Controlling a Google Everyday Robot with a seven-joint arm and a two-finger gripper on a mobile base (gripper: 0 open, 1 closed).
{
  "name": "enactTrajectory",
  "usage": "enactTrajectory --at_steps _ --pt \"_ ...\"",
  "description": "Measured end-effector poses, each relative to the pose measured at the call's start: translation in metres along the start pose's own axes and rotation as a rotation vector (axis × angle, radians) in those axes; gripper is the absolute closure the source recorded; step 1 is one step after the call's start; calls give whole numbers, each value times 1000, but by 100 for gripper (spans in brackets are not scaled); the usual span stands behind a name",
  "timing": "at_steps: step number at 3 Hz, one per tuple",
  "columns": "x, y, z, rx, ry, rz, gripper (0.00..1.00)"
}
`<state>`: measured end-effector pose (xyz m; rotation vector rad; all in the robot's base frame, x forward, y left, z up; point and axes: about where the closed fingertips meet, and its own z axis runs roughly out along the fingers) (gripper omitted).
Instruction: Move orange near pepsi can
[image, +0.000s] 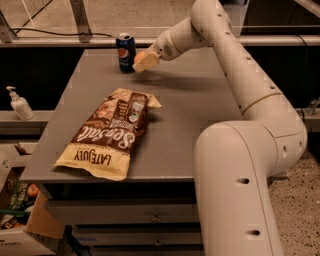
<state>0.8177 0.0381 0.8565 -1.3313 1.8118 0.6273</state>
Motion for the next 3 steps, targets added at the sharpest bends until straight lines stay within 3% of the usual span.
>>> enactTrajectory --at_steps 1,3 --pt "1 1 12 -10 28 -4 82" --pt "12 0 19 -17 64 6 36"
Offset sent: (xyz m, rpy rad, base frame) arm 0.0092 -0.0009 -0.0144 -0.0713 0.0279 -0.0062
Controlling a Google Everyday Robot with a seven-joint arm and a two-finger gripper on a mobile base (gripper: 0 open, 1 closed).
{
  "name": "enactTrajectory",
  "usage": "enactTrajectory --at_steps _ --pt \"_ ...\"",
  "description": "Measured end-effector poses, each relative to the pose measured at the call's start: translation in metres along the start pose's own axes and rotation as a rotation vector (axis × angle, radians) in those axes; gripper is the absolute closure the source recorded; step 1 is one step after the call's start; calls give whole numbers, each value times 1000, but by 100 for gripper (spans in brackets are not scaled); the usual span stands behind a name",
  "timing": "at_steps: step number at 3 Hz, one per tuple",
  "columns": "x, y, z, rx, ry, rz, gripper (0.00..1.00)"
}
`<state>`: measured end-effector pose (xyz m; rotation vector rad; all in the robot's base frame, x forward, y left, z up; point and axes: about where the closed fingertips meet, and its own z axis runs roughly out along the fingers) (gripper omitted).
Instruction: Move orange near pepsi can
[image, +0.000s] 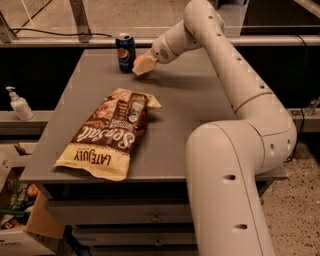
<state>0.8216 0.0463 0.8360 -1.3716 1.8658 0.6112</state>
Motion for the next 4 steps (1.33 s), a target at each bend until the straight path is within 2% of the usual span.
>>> enactTrajectory --at_steps 1,2,4 --pt "1 0 1 -3 4 1 13" --pt "2 0 2 -5 7 2 0" --pt "9 -2 -9 -1 -5 13 0"
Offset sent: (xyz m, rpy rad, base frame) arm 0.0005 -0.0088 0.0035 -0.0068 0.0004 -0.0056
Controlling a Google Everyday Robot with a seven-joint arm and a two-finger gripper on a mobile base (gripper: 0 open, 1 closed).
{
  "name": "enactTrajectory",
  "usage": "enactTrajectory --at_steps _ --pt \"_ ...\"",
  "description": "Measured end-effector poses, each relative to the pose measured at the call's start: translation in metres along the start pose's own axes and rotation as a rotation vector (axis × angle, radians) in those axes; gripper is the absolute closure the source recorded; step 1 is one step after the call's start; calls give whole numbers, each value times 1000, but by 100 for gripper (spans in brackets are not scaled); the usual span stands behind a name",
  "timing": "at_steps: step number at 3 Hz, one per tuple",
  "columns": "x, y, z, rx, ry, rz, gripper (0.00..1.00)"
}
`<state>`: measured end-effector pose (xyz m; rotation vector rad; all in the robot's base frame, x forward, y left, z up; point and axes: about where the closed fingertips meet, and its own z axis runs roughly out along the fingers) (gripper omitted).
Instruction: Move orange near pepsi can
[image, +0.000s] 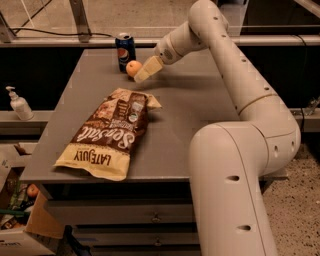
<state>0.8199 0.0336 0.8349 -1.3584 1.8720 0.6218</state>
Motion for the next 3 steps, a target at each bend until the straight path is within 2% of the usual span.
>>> enactTrajectory --at_steps 2,3 --pt "40 -21 -68 74 -38 48 0" --pt "59 -27 -104 97 -69 46 0"
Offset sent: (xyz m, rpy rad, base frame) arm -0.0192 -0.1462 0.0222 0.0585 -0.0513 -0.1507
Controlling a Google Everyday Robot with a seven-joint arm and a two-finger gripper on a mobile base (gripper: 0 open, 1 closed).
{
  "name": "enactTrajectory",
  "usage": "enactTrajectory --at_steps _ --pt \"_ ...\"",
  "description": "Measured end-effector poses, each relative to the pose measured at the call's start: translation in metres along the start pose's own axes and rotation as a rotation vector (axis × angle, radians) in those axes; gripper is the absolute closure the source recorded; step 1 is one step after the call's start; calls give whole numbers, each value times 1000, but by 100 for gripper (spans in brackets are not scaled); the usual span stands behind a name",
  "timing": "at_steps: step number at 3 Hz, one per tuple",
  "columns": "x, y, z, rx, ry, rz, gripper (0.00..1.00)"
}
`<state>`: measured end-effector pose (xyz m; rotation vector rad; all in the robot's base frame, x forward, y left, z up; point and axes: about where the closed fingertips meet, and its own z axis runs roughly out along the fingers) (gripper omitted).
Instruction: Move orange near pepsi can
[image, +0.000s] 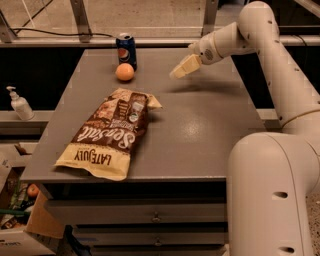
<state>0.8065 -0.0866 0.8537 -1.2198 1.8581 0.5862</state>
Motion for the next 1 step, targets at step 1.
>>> enactTrajectory --at_steps 1 --pt "0 0 0 0 0 0 0"
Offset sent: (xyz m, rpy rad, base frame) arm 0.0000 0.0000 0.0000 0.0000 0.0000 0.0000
